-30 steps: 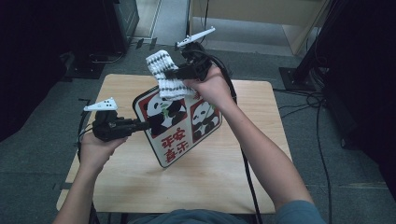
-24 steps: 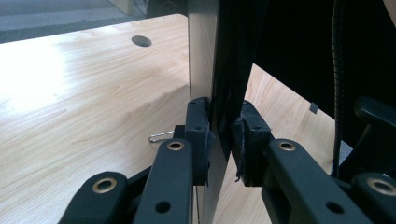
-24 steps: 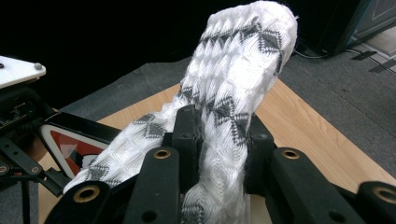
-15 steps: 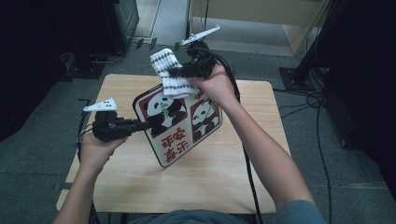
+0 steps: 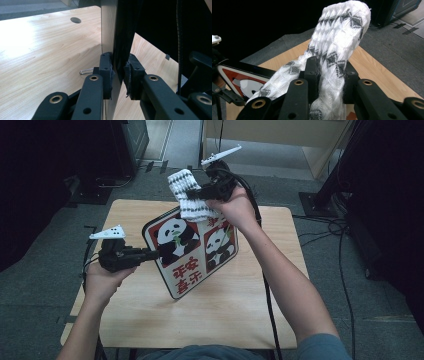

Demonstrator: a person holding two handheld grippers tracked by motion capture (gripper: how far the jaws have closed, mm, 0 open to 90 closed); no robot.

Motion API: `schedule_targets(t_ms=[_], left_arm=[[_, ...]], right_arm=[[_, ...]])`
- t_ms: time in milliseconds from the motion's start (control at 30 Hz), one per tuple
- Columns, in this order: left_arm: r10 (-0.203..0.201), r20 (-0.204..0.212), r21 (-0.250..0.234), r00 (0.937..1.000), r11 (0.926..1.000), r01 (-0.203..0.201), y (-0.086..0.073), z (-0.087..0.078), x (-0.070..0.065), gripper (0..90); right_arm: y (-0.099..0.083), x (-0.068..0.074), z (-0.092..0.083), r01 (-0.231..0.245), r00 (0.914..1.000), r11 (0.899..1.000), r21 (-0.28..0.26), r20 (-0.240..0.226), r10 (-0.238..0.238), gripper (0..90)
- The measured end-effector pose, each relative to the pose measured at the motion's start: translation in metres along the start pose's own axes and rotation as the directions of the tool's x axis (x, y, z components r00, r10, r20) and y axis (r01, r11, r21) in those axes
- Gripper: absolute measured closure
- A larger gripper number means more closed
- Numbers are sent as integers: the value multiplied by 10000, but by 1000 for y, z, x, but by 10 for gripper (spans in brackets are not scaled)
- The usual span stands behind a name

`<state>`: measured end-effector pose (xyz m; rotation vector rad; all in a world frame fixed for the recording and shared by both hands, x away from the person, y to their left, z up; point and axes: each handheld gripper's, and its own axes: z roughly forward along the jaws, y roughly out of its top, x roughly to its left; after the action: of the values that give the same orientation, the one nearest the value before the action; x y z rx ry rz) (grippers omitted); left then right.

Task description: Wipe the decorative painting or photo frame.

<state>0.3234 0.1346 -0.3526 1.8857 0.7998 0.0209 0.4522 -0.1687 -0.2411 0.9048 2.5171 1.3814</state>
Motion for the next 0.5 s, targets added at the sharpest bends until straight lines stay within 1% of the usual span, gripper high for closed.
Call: schedule_targets(t_ms=[133,500], left_arm=[[26,-23,33,10000,10000,-26,0,0,0,781],[44,-22,62,10000,10000,-44,0,0,0,783]], right_arm=[[0,-3,-1,-77,9999,10000,-12,69,77,734],[-1,-10,-5,-85,9998,10000,-30,205,86,734]])
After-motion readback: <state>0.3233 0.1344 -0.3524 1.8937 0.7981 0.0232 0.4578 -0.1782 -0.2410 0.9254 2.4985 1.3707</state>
